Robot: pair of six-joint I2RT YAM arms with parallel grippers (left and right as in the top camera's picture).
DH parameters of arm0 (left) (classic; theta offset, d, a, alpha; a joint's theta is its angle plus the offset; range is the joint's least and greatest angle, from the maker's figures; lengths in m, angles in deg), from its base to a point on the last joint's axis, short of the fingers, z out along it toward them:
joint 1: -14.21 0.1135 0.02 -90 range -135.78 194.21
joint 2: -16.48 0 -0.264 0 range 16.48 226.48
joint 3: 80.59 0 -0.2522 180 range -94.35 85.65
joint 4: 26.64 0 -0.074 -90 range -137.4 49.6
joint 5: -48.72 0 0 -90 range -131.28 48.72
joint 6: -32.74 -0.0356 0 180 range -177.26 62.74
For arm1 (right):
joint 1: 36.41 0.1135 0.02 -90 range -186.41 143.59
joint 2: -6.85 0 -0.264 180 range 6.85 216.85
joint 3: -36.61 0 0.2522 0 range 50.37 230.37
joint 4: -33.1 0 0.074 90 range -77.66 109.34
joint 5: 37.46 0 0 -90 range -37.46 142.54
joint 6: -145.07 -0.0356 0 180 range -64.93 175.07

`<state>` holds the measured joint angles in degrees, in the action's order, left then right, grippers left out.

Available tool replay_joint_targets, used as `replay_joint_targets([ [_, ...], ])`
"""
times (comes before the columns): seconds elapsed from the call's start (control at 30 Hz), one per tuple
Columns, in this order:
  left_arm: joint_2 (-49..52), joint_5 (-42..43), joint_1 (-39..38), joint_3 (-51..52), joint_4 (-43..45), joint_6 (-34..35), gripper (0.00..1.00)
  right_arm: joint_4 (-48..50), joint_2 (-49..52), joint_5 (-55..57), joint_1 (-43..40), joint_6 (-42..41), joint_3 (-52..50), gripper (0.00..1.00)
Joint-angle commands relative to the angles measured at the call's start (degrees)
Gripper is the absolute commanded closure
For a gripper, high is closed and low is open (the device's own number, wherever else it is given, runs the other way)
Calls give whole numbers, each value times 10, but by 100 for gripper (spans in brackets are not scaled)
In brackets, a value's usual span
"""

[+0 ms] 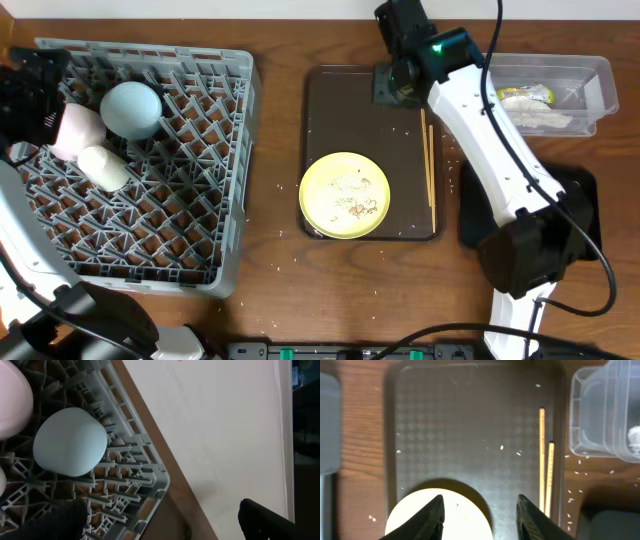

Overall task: Sort waste into correct bins and load items into the dishwasher
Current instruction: 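Move the right gripper to the tray and grasp a wooden chopstick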

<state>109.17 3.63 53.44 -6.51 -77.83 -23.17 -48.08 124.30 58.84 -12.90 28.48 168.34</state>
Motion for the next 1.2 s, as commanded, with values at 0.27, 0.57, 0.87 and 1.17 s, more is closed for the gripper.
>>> replay_joint_targets([
  [0.27, -7, 84, 3, -1, 2, -135, 4, -19, 59, -28, -63, -16, 0, 57],
  [0.57, -24, 84, 39, -1, 34, -135, 4, -44, 100, -53, -87, 24, 0, 58],
  [0.87, -24, 84, 49, -1, 34, -135, 3, -35, 164, -47, -91, 40, 0, 61],
  [1.17, -24, 39, 49, -1, 32, -135, 3, -32, 186, -49, -94, 70, 0, 58],
])
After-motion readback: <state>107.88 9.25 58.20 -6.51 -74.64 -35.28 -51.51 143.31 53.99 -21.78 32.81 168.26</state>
